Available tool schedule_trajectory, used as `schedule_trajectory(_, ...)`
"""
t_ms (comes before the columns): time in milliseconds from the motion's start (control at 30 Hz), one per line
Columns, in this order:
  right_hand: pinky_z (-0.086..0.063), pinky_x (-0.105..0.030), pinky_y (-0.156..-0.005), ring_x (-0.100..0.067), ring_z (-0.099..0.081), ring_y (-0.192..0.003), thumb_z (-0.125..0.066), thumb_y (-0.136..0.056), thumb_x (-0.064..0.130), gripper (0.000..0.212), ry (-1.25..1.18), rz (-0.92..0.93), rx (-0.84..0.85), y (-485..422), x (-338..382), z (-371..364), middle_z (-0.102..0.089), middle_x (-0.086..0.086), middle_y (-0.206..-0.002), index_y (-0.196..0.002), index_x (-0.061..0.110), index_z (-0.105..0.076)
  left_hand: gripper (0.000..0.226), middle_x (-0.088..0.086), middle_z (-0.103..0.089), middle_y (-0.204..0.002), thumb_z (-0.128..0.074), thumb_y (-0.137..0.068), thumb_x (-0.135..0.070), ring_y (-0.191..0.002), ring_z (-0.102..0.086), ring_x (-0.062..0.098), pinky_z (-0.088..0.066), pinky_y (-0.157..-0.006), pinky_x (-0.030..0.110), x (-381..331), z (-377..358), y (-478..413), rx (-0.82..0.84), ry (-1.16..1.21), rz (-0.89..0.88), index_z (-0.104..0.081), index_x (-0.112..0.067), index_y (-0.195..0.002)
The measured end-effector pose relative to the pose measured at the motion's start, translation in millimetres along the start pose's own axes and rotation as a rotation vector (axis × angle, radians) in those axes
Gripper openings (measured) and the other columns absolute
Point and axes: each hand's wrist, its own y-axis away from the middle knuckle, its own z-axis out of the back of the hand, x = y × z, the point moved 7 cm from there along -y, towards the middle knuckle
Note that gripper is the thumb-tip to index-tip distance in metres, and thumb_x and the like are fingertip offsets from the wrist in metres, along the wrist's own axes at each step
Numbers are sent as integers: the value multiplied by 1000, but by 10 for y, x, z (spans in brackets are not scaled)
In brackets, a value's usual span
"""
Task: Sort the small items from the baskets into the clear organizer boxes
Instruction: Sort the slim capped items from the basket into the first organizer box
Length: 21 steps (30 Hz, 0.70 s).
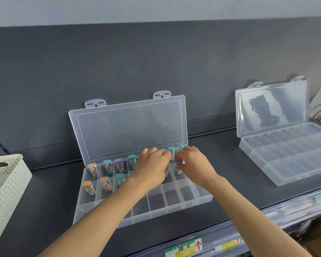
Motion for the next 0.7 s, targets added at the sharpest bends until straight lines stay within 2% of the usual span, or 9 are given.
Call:
schedule_trajectory(133,-51,-26,-77,-18,-55,-95,-61,-89,16,15,-3,-20,14,8,8,11,-63,-2,-103,-103,15,-68,31,-1,-55,-128,-58,-88,-29,-114,-49,22,-34,-97,35,52,-15,19,36,18,21,-52,-17,-115)
schedule_trajectory(267,-48,-26,-84,-18,-55,-102,-68,-86,19,36,-73,-50,28,14,47,88,-62,-1,-115,-121,17,-61,49,-5,-57,-123,-62,-84,-39,-112,-49,19,-37,-96,33,124,80,43,31,120,64,-49,-21,-128)
schedule_trajectory(467,-49,-27,-87,-20,-60,-103,-72,-82,21,43,-206,-26,8,0,260,231,-62,-1,-120,-124,17,-60,48,-6,-57,-121,-65,-80,-47,-108,-50,16,-44,-87,30,442,262,250,-17,230,177,-53,-24,-121)
schedule_trajectory(600,-47,-24,-85,-20,-59,-103,-72,-82,27,46,-243,49,25,-32,501,192,-61,0,-123,-125,17,-59,59,-8,-54,-128,-64,-79,-56,-116,-48,14,-43,-92,30,640,396,464,-34,248,250,-51,-24,-128)
schedule_trajectory(700,-43,-21,-87,-17,-56,-109,-70,-84,31,48,-276,117,48,-56,684,123,-59,2,-127,-127,17,-57,66,-11,-42,-142,-60,-82,-55,-128,-39,9,-36,-102,28,803,491,671,-35,272,307,-41,-27,-139)
